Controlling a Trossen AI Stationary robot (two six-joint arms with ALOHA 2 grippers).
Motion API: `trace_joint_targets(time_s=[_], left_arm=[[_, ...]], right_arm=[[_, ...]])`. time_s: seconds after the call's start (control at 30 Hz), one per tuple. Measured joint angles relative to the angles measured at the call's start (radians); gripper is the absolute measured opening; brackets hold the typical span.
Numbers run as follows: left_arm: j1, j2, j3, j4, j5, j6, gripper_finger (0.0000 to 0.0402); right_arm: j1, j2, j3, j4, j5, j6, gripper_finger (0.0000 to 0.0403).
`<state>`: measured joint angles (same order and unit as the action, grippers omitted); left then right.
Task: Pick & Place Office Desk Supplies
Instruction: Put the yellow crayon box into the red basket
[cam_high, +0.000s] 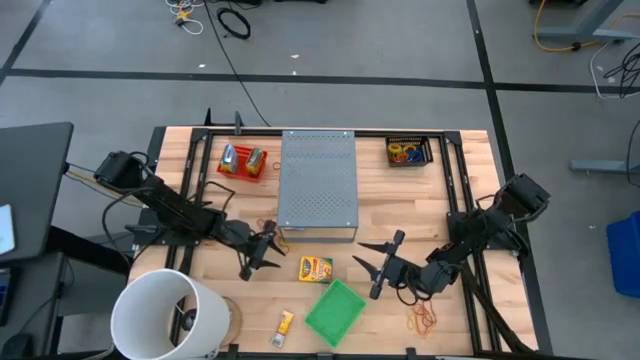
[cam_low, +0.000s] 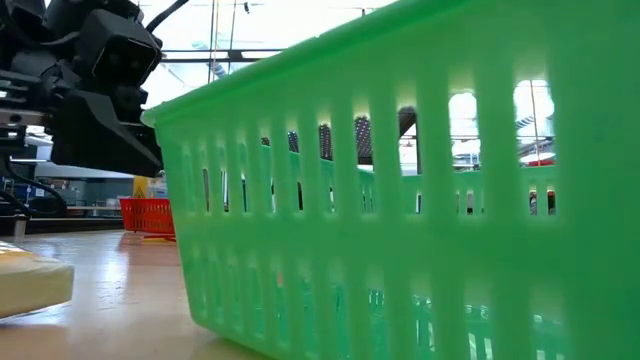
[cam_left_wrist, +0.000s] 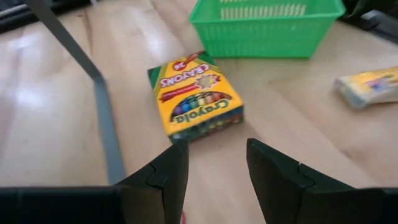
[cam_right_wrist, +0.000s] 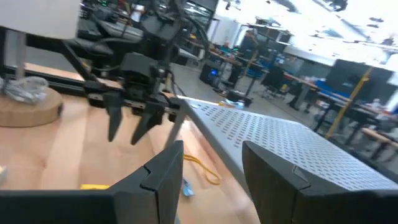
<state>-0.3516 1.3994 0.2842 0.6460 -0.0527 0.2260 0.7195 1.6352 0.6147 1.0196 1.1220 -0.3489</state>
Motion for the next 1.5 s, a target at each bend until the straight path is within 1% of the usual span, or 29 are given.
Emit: trace_joint_targets(time_s=[0.1,0.2,0.43,0.53,0.7,0.87,0.97,1.13,1.23,1.37,1.5], left_arm=[[-0.013,0.0,0.024,-0.042,-0.047,0.039,0.0168],[-0.016,0.004,0.047,-0.076,-0.07,0.076,0.0168],[-0.014,0.093,0.089,-0.078,-0.091,0.13,0.0168],[-0.016,0.111,0.092,-0.077,-0.095,0.125,0.0168],[-0.018,0.111,0.093,-0.072,-0.006,0.074,0.0168],[-0.022,0.114,0.093,-0.04,0.01,0.076,0.0168],[-0.022,0.114,0.093,-0.094,0.023,0.084,0.0168],[-0.022,0.117,0.093,-0.205,-0.002,0.066,0.0168],[-0.022,0.131,0.093,-0.203,0.007,0.038,0.0168],[-0.022,0.174,0.092,-0.188,0.083,0.001,0.0168],[-0.022,0.207,0.095,-0.185,0.088,-0.014,0.0168]], right_arm=[[0.02,0.0,0.0,0.002,0.056,-0.028,0.0172],[0.038,0.0,0.0,0.009,0.123,-0.033,0.0172],[0.072,0.0,0.0,0.008,0.242,-0.034,0.0172],[0.101,0.0,0.0,0.008,0.243,-0.03,0.0172],[0.146,0.0,0.0,0.008,0.237,0.019,0.0172],[0.158,0.0,0.0,0.008,0.254,0.022,0.0172],[0.159,0.0,0.0,0.008,0.267,0.023,0.0172],[0.189,0.0,0.0,0.008,0.276,0.012,0.0172],[0.211,0.0,0.0,0.015,0.32,-0.008,0.0172],[0.227,0.0,0.0,0.043,0.321,-0.005,0.0172],[0.237,0.0,0.0,0.043,0.321,0.013,0.0172]])
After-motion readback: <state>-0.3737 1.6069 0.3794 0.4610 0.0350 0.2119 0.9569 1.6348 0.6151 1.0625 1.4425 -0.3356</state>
